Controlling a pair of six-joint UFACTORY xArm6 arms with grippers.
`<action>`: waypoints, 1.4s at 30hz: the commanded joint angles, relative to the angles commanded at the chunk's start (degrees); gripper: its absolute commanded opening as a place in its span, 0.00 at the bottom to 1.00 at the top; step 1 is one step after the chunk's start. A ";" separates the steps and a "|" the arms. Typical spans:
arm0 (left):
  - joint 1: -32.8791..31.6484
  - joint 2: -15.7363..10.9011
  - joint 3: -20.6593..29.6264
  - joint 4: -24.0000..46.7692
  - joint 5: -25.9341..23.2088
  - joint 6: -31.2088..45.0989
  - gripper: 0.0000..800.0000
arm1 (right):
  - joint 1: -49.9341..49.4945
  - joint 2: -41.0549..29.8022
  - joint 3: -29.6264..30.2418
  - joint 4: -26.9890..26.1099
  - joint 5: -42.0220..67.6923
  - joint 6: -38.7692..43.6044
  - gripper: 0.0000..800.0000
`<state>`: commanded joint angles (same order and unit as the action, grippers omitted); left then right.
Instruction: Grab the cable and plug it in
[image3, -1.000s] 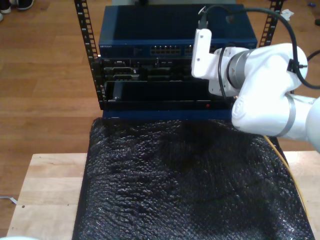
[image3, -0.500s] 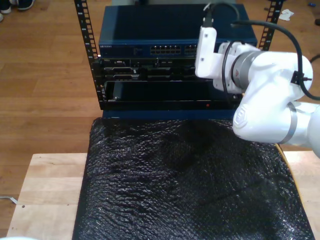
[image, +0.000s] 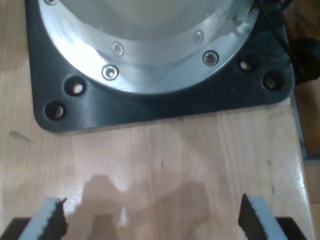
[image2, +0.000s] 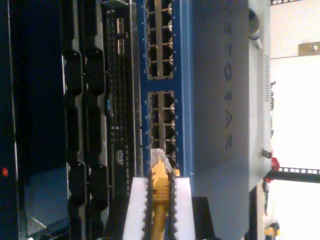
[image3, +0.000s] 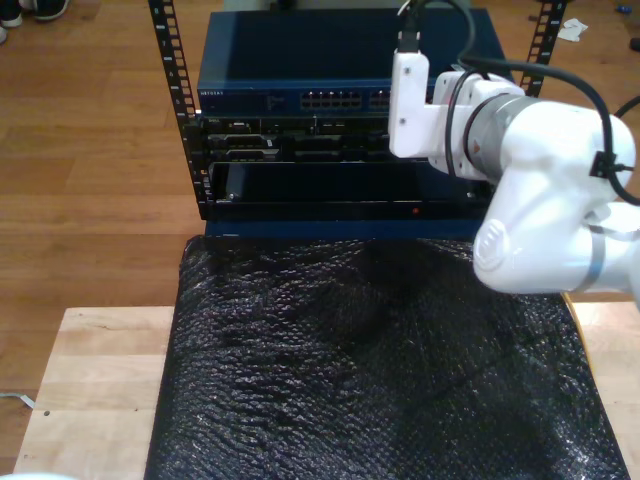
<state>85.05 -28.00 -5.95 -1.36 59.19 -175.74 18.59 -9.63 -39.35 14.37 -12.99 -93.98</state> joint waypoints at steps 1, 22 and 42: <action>0.00 0.00 0.00 0.00 0.00 0.00 1.00 | 0.09 -0.88 0.88 -0.44 0.00 0.09 0.00; 0.00 0.00 0.00 0.00 0.00 0.00 1.00 | -0.09 -4.75 4.04 -5.80 -0.35 -0.35 0.00; 0.00 0.00 0.00 0.00 0.00 0.00 1.00 | 0.00 2.37 3.16 -7.74 -14.59 -0.53 0.00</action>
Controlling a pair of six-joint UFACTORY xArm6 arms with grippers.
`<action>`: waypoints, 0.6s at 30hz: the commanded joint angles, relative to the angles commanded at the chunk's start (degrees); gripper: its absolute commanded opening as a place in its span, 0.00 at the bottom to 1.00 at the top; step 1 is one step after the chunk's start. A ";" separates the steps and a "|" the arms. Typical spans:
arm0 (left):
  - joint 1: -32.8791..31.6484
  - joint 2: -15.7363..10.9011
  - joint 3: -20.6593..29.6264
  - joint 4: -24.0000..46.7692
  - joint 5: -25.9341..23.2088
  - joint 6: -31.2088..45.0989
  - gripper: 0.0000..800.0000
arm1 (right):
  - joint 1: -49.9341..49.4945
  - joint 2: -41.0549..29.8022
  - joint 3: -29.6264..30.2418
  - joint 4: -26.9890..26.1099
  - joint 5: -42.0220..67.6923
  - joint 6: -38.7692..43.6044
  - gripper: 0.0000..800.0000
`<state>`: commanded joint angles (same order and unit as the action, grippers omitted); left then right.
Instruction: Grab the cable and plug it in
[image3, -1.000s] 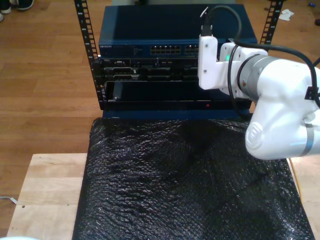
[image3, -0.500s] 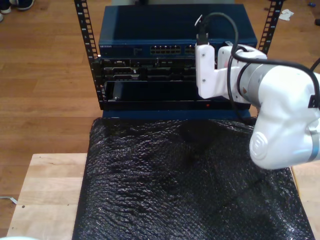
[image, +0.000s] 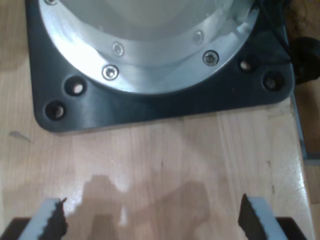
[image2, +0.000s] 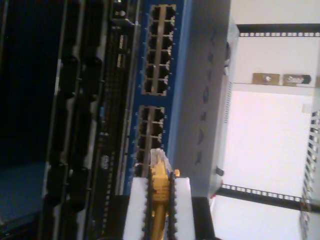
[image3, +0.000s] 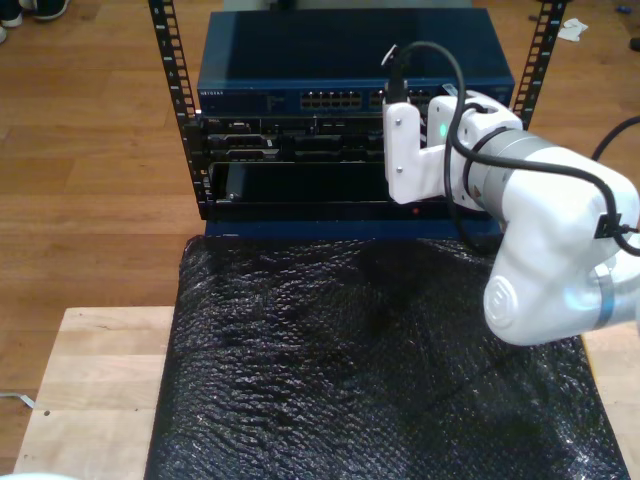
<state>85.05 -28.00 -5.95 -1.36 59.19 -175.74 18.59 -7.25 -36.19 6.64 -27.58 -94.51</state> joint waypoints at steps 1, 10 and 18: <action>0.00 0.00 0.00 0.00 0.00 0.00 1.00 | 0.00 0.26 0.09 0.00 -0.79 0.09 0.00; 0.00 0.00 0.00 0.00 0.00 0.00 1.00 | -0.09 1.85 1.58 0.18 -8.00 0.18 0.00; 0.00 0.00 0.00 0.00 0.00 0.00 1.00 | -0.35 1.76 4.40 0.09 -9.85 0.09 0.00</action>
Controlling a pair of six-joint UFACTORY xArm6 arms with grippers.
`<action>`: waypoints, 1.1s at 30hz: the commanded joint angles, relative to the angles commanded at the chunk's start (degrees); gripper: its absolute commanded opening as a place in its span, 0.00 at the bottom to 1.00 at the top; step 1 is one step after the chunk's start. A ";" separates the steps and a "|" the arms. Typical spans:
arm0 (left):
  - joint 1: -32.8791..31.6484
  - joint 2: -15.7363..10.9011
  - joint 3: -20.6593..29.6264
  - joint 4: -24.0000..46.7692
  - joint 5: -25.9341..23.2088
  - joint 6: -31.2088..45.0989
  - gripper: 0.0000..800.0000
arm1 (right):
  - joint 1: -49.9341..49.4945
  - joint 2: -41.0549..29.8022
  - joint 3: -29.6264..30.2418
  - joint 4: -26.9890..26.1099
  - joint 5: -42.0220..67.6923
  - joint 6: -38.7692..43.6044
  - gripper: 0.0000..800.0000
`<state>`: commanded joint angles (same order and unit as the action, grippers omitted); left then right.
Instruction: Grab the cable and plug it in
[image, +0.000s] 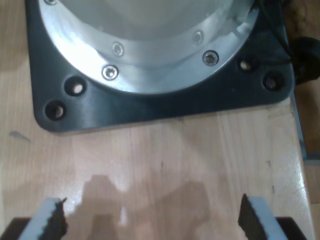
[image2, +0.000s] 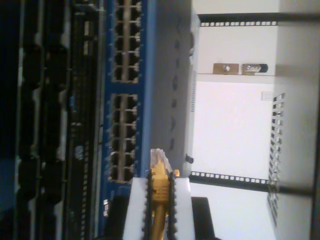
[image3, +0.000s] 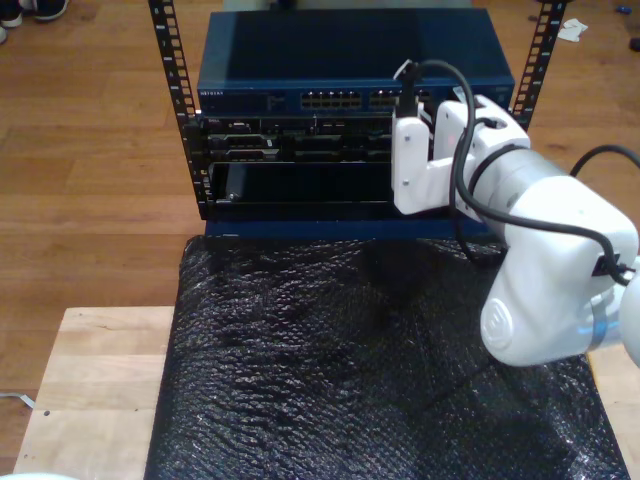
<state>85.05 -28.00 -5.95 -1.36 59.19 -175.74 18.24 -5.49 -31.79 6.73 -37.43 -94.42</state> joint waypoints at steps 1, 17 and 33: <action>0.00 0.00 0.00 0.00 0.00 0.00 1.00 | 0.00 0.00 0.18 0.09 -0.09 0.09 0.00; 0.00 0.00 0.00 0.00 0.00 0.00 1.00 | -0.53 3.69 0.00 0.09 -5.01 0.26 0.00; 0.00 0.00 0.00 0.00 0.00 0.00 1.00 | -0.53 12.04 -0.44 0.09 -19.96 0.00 0.00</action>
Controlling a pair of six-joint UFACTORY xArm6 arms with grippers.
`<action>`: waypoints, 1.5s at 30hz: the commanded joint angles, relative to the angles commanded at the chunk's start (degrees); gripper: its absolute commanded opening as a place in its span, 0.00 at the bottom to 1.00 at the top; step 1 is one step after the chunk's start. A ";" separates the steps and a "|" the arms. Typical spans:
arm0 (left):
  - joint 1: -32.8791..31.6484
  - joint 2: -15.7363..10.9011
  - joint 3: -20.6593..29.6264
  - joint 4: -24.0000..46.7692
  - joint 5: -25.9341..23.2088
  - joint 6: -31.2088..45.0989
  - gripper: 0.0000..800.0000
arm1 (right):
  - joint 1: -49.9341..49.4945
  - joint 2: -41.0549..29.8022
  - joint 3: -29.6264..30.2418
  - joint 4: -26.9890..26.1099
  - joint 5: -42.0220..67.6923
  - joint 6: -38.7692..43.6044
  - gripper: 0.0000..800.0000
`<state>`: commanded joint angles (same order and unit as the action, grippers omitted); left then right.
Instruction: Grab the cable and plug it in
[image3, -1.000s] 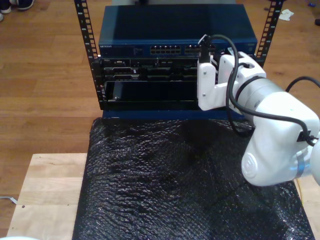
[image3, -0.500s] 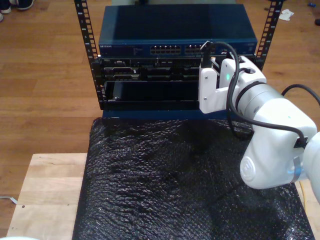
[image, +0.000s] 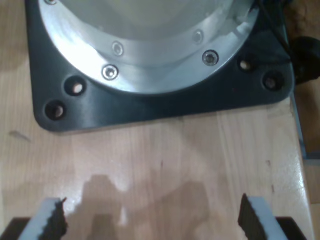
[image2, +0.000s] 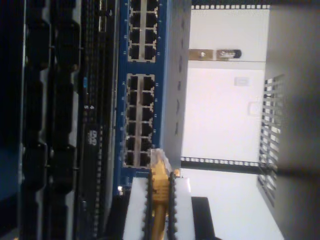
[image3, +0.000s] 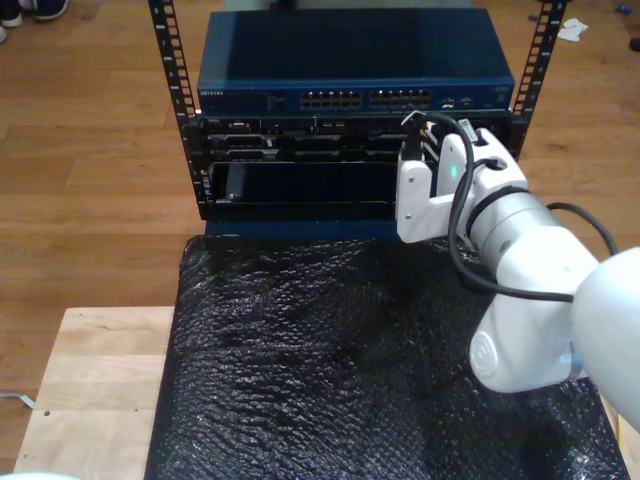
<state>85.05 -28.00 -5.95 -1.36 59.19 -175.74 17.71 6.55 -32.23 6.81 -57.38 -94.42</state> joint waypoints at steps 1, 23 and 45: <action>0.00 0.00 0.00 0.00 0.00 0.00 1.00 | 0.00 0.44 0.00 0.00 -0.97 0.00 0.00; 0.00 0.00 0.00 0.00 0.00 0.00 1.00 | 0.18 7.12 -3.25 0.35 -12.13 -0.09 0.00; 0.00 0.00 0.00 0.00 0.00 0.00 1.00 | 0.26 16.97 -10.73 5.27 -21.71 -0.62 0.00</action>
<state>85.05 -28.00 -5.95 -1.36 59.19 -175.74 17.98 23.52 -42.96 12.09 -79.10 -95.03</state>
